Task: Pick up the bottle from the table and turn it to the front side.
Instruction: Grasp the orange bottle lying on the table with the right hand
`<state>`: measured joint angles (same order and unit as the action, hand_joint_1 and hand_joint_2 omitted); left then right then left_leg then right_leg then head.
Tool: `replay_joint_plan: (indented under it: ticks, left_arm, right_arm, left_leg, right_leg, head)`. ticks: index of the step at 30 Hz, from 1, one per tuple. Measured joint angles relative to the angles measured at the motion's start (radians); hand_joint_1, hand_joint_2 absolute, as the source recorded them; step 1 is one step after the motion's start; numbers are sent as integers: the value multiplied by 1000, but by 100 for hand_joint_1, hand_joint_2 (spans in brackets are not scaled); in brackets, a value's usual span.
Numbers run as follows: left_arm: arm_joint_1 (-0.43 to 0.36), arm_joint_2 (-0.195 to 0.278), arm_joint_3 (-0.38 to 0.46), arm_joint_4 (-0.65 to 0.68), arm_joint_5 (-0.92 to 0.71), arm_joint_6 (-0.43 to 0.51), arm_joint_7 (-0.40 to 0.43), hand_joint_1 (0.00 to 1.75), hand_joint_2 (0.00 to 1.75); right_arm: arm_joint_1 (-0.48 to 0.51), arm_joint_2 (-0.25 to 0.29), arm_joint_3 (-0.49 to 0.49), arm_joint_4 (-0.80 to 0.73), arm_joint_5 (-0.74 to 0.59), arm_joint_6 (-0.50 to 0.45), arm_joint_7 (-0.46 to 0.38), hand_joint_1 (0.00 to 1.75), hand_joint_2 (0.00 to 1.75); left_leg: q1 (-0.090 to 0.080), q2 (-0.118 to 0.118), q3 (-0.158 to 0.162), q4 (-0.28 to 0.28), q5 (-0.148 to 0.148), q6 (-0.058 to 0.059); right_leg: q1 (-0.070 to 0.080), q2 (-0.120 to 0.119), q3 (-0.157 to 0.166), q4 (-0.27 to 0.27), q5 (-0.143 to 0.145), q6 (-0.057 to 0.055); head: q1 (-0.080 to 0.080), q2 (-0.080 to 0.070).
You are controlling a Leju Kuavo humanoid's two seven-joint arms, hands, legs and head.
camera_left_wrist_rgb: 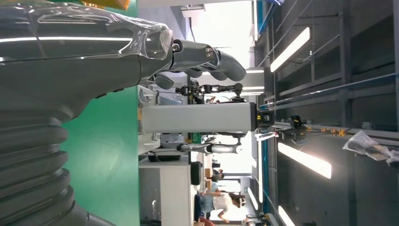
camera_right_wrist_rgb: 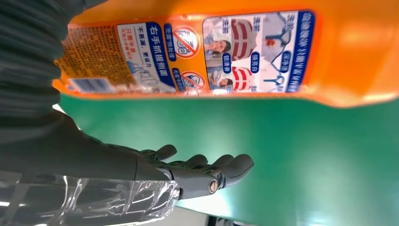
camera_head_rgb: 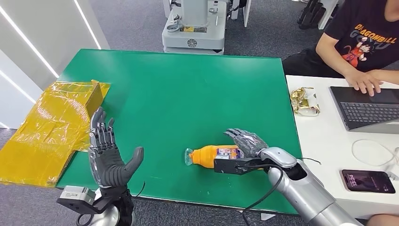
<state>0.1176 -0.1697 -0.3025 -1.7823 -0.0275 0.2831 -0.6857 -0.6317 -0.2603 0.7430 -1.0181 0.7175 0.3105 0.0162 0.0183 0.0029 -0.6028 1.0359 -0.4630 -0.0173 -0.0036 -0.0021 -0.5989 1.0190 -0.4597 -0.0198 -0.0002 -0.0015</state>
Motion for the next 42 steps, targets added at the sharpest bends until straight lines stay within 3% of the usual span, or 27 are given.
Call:
replay_joint_plan:
  ticks: [17, 29, 30, 33, 34, 42]
  left_arm:
    - [-3, -5, 5, 0, -3, -4, 6, 0, 175]
    - [-3, -17, 5, 0, -12, -8, 6, 0, 175]
    - [-3, -18, 5, 0, -13, -9, 7, 0, 175]
    - [-4, -20, 5, 0, -14, -12, 8, 0, 175]
    - [-4, -20, 5, 0, -15, -13, 9, 0, 175]
    - [-5, -29, 6, 0, -15, -21, 14, 0, 175]
  right_arm:
    - [23, -81, 40, -31, -10, 74, 52, 0, 175]
    - [34, -88, 42, -33, 22, 50, 74, 2, 175]
    - [35, -88, 42, -33, 26, 48, 74, 24, 175]
    - [39, -88, 42, -34, 38, 42, 76, 141, 175]
    - [40, -88, 42, -34, 43, 40, 75, 161, 175]
    - [86, -78, 12, -59, 98, -32, 54, 175, 175]
  left_leg:
    - [0, 0, 0, 0, 0, 0]
    - [0, 0, 0, 0, 0, 0]
    - [0, 0, 0, 0, 0, 0]
    - [0, 0, 0, 0, 0, 0]
    - [0, 0, 0, 0, 0, 0]
    - [0, 0, 0, 0, 0, 0]
  right_leg:
    - [0, 0, 0, 0, 0, 0]
    - [0, 0, 0, 0, 0, 0]
    - [0, 0, 0, 0, 0, 0]
    - [0, 0, 0, 0, 0, 0]
    - [0, 0, 0, 0, 0, 0]
    - [0, 0, 0, 0, 0, 0]
  head:
    - [0, 0]
    - [0, 0]
    - [0, 0]
    - [0, 0]
    - [0, 0]
    - [0, 0]
